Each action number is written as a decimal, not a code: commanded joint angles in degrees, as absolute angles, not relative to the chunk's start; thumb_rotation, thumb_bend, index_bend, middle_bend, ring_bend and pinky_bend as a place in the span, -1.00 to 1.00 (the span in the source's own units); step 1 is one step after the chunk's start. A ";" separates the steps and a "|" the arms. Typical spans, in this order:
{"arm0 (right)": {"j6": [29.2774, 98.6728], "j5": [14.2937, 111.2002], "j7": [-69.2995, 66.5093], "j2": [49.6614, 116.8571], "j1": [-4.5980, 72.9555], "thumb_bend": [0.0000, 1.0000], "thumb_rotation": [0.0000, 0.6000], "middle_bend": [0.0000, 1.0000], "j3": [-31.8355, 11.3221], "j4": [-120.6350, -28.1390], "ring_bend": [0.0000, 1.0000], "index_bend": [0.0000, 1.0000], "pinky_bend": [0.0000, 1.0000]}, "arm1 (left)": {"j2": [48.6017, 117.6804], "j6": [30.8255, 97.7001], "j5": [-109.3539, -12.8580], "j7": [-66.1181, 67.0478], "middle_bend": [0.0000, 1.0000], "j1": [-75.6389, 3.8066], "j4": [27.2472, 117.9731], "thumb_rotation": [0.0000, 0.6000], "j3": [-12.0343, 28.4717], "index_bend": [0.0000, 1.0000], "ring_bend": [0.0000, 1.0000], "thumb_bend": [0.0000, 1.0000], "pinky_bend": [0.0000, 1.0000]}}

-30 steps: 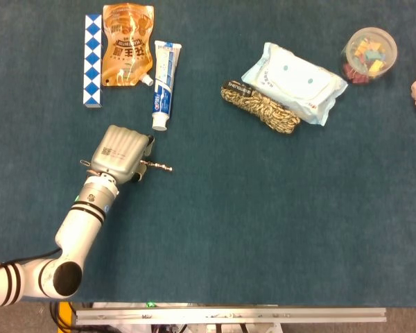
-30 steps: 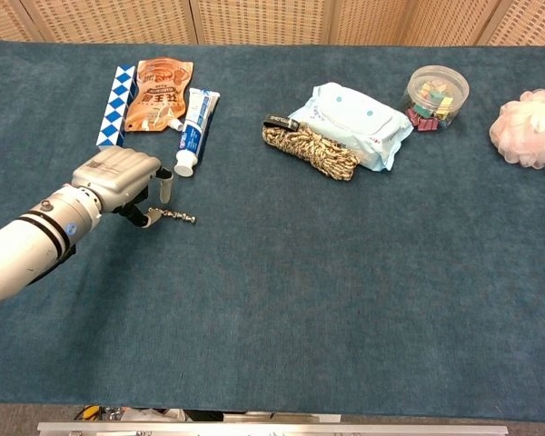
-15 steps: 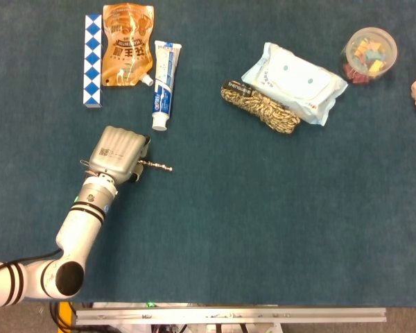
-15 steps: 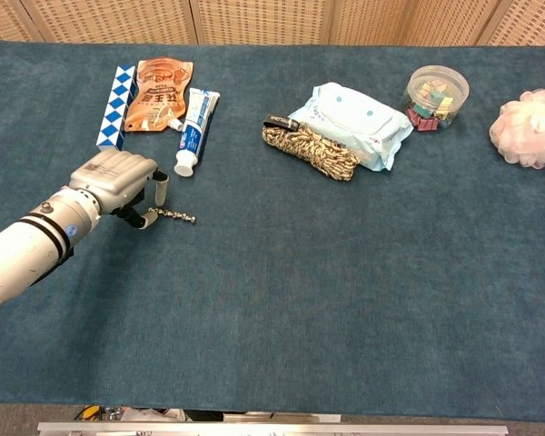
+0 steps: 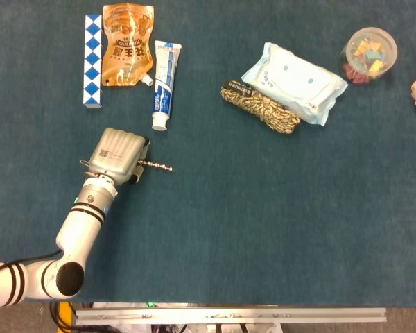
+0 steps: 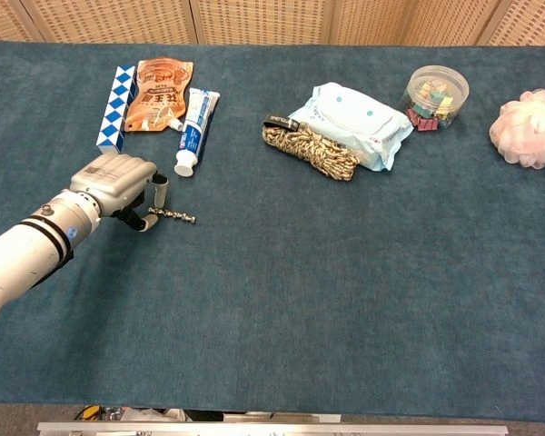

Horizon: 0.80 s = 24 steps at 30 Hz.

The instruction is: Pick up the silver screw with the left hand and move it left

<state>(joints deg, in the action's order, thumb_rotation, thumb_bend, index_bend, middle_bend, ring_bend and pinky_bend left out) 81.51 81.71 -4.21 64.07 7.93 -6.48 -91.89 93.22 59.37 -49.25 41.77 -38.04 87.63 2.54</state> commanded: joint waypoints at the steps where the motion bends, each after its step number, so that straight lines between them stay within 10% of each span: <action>1: 81.44 81.65 -4.26 64.09 7.92 -0.57 1.00 -0.15 -6.49 -91.83 -0.34 -0.12 -0.25 | 93.44 59.17 -48.95 41.54 1.00 -38.11 87.30 1.00 2.55 -0.02 1.00 -0.35 0.93; 24: 82.00 81.68 -4.53 63.98 7.43 -0.57 1.00 -0.15 -6.59 -91.79 -0.34 -0.12 -0.25 | 92.80 59.77 -49.38 39.36 1.00 -38.29 87.83 1.00 3.16 0.11 1.00 -0.32 0.95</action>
